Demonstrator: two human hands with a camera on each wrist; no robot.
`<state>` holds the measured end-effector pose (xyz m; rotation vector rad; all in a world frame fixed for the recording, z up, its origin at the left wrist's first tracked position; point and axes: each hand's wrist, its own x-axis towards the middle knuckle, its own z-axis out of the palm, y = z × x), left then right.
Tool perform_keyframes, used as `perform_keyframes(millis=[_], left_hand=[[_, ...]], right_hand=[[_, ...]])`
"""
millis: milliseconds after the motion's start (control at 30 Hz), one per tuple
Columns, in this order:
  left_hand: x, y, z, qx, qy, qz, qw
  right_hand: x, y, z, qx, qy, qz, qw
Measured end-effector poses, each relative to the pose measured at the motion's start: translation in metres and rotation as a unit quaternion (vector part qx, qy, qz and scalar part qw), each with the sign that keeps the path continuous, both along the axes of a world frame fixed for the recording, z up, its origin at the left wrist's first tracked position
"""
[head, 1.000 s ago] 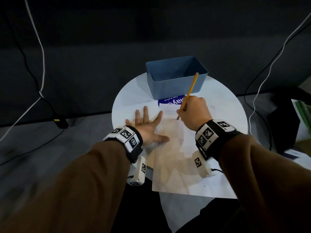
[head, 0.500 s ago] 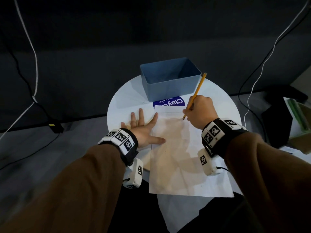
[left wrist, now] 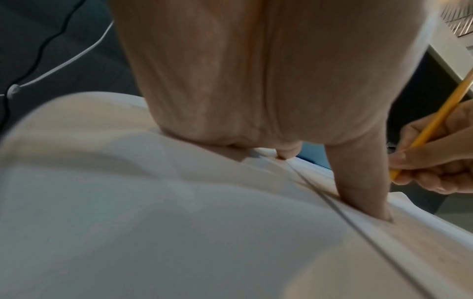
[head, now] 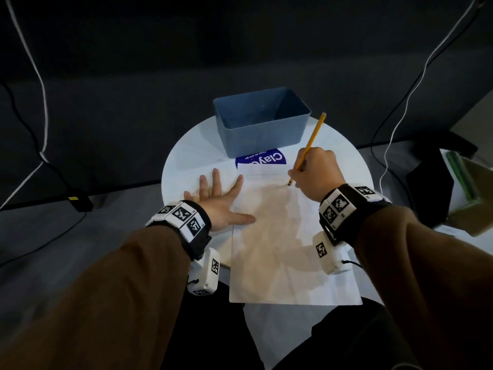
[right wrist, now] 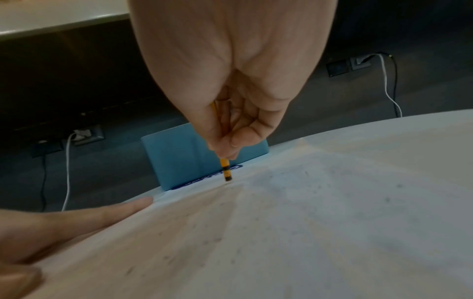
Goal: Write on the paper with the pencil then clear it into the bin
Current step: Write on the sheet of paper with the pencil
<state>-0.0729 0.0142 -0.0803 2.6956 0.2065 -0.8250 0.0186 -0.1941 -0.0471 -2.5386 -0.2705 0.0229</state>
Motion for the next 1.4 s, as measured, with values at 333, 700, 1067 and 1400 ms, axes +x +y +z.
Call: perform_keyframes(millis=[333,700,1067,1400], left_hand=[[-0.001,0.001,0.0,-0.004,-0.003,0.004,1.0],[0.0,0.0,-0.001,0.001,-0.001,-0.001,1.0],[0.0,-0.001,-0.001,0.009,0.004,0.0,1.0],[0.002,-0.002,0.001,0.01,0.019,-0.006,1.0]], right_hand=[[-0.003,-0.001,-0.005,-0.027,-0.013,-0.005,1.0],[-0.002,-0.003,-0.003,-0.043,-0.005,0.022,0.999],[-0.004,0.01,-0.004,-0.006,0.008,0.042,0.999],[-0.004,0.0,-0.003,-0.007,-0.007,0.046,0.999]])
